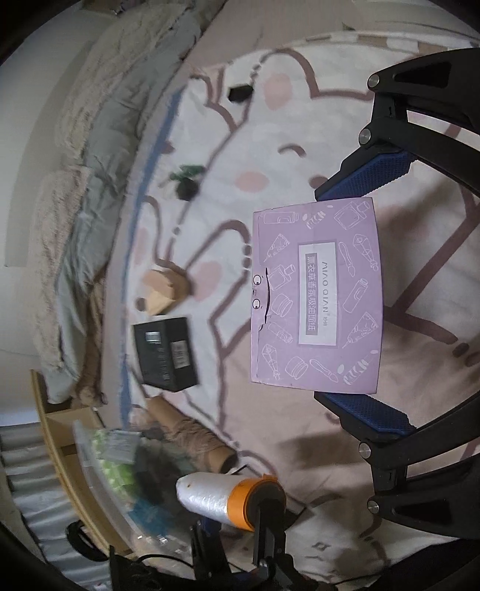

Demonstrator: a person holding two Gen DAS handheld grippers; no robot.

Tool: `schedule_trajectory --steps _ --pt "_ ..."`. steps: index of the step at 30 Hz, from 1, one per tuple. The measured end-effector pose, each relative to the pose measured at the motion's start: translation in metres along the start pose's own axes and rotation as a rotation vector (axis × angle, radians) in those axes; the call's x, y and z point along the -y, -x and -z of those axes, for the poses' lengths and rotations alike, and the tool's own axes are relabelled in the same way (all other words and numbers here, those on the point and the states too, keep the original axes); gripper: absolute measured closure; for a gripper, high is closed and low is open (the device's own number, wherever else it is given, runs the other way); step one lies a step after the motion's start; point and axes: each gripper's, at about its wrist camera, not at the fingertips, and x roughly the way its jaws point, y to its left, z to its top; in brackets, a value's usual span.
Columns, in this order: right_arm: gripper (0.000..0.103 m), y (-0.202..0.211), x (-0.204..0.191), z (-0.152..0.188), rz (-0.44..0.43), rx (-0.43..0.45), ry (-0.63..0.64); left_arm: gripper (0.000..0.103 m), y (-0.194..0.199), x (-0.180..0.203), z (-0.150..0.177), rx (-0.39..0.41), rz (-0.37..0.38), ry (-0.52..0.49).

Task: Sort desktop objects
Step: 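Carry the silver roll and lilac envelope over the clear plastic bin with both tools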

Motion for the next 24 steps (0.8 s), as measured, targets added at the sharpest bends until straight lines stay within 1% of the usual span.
schedule_trajectory --steps 5,9,14,18,24 --pt "0.007 0.033 -0.003 -0.016 0.021 0.073 0.006 0.018 0.028 0.007 -0.012 0.071 -0.030 -0.012" --pt "0.007 0.056 -0.004 -0.027 0.036 0.112 -0.006 0.018 0.048 0.009 -0.018 0.108 -0.067 -0.010" --pt "0.007 0.080 -0.012 -0.038 0.039 0.151 0.002 0.018 0.073 0.002 -0.022 0.143 -0.129 0.026" --pt "0.007 0.097 -0.024 -0.047 0.042 0.168 0.006 0.018 0.098 -0.007 -0.025 0.189 -0.192 0.055" --pt "0.007 0.120 -0.045 -0.066 0.009 0.226 0.007 0.018 0.134 -0.023 -0.036 0.258 -0.286 0.118"
